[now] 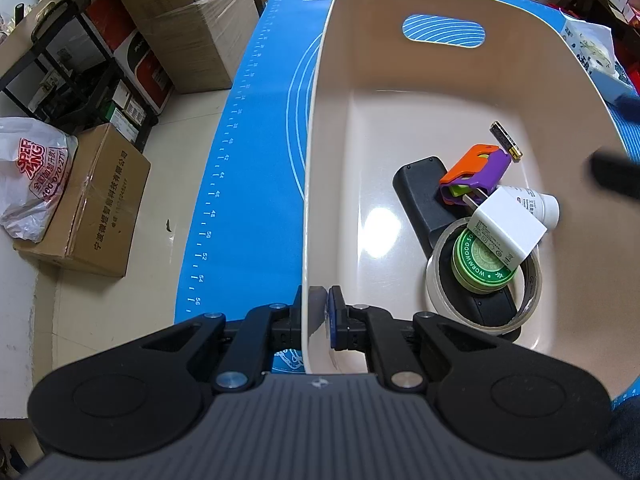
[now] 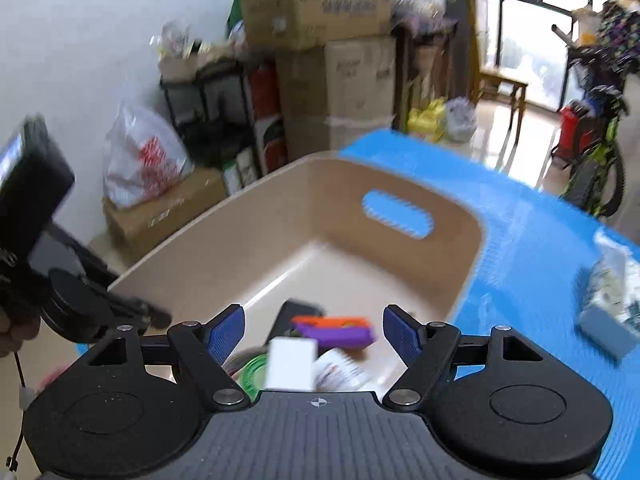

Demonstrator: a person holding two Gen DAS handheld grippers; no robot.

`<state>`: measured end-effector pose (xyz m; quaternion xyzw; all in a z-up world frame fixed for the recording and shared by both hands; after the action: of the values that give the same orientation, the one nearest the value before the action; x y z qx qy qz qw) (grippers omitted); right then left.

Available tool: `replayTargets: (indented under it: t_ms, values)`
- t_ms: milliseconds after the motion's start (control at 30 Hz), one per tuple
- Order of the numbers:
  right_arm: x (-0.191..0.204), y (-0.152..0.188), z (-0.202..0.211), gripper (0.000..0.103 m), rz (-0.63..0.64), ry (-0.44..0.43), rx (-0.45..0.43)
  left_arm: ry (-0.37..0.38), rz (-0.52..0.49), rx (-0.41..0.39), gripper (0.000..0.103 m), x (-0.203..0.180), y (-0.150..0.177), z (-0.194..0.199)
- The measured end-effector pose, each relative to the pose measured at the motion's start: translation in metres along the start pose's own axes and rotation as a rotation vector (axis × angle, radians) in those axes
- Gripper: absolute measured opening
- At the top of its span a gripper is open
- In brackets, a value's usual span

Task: Organize rigid objects
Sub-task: 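Carry the charger into the bin with the right tool and release it, then lower the right tool onto the silver key and pinch it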

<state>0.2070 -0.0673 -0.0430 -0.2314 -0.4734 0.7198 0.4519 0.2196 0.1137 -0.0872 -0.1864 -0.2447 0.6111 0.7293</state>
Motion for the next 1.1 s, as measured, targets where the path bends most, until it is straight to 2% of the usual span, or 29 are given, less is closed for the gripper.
replayTargets:
  t_ms: [100, 267, 500, 700, 900, 1100]
  values:
    - [-0.019, -0.003, 0.02, 0.083, 0.013, 0.043, -0.069, 0.0, 0.001, 0.0, 0.011, 0.0, 0.0, 0.0]
    - [-0.059, 0.004, 0.043, 0.083, 0.006, 0.137, -0.11, 0.001, 0.003, 0.0, 0.011, 0.0, 0.0, 0.0]
    - [-0.124, 0.033, 0.041, 0.083, -0.141, 0.256, -0.028, 0.001, 0.002, 0.0, 0.011, 0.0, 0.0, 0.0]
    - [-0.16, 0.07, 0.023, 0.083, -0.246, 0.338, 0.03, 0.0, 0.001, 0.001, 0.011, 0.0, 0.0, -0.001]
    - [-0.168, 0.091, 0.003, 0.082, -0.216, 0.36, 0.041, -0.002, 0.0, 0.001, 0.011, 0.0, 0.0, -0.001]
    - [-0.166, 0.094, -0.017, 0.082, -0.19, 0.339, 0.063, 0.0, -0.005, 0.002, 0.011, 0.0, 0.0, -0.001]
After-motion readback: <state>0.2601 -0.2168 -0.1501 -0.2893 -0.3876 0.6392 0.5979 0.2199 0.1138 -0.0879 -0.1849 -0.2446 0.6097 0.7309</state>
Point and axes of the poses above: each gripper's, at about its wrist camera, not at the fingertips, and z roughly against the way its jaws point, x to its left, y to its underside, the point moved 1 cm from there along -z, roughly the way its jaws point, and after that the axes turned 15 degrees about -x, right-handed, at the moved point
